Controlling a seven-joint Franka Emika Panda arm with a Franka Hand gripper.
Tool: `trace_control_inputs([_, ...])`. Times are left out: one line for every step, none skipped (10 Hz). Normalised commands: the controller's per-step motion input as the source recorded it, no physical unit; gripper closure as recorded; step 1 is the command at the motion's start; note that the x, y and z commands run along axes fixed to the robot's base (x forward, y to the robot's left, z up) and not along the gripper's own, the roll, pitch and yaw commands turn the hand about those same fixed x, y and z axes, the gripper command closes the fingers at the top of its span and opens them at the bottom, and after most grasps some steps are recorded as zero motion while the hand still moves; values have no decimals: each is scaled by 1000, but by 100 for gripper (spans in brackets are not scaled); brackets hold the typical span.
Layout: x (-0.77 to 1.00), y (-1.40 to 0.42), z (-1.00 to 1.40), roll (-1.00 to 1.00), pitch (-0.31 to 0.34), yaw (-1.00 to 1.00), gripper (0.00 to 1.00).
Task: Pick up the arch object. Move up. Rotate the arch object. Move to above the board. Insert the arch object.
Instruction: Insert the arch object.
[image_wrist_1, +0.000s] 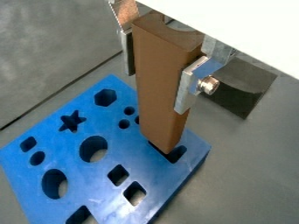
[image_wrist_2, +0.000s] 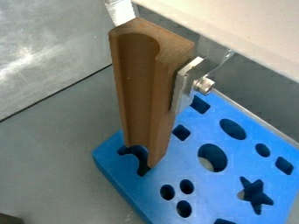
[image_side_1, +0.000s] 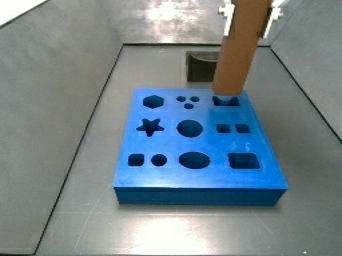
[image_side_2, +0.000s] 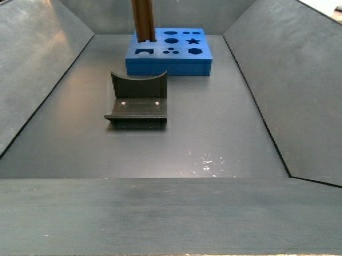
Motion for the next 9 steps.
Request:
trace_control_inputs([957,54,-217,57,131,-71,100])
trace_control_inputs([623,174,0,0,119,-63,100])
trace_control_inputs([0,34,0,0,-9,0,100])
trace_control_inputs([43,0,-111,-1,-11,0,100])
trace_control_inputs([11,0,-183,0,0,0,100])
trace_control_inputs([-40,0,0,4,0,0,100])
trace_control_inputs([-117,0,-126,0,0,0,100])
trace_control_inputs([-146,0,-209,0,0,0,100])
trace_control_inputs([-69,0,-226,0,0,0,100])
